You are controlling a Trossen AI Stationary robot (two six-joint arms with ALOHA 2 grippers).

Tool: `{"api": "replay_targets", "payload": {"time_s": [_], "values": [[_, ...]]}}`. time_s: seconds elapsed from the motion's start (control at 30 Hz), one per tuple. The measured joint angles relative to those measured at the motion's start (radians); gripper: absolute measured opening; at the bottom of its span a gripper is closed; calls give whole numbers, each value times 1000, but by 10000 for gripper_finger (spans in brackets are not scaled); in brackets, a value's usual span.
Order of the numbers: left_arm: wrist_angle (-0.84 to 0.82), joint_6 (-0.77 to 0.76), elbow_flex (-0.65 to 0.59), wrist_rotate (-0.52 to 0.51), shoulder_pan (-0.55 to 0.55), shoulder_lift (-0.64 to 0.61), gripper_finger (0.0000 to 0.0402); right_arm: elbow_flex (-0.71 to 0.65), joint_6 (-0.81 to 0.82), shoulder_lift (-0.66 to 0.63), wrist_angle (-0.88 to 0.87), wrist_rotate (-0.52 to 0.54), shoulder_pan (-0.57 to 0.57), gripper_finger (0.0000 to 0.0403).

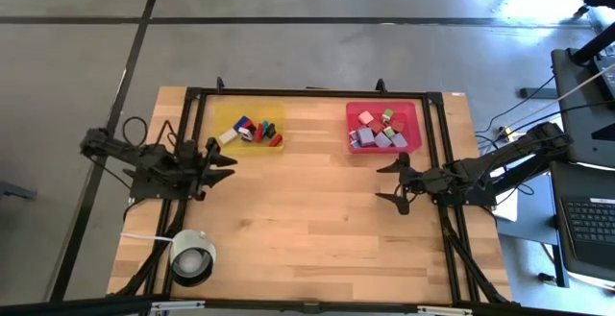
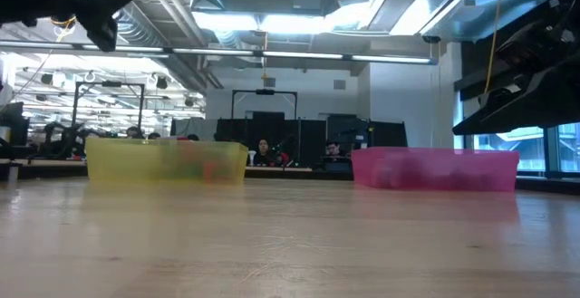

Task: Pick & Place Office items
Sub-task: Return to Home Position

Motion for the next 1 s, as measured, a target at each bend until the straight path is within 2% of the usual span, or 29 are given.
{"api": "replay_targets", "payload": {"time_s": [0.3,0.43,0.6,0.87,1.0], "values": [[-1,-67,-79,-8,43,-21,141,0,19,0,0,4,0,366],[-43,-99,-81,-67,60,-20,141,0,20,0,0,0,0,366],[-55,-19,-81,-187,75,-20,141,0,22,0,0,0,0,366],[-62,38,-81,-466,83,-20,141,0,27,0,0,0,0,366],[-62,38,-81,-527,83,-20,141,0,29,0,0,0,0,366]]}}
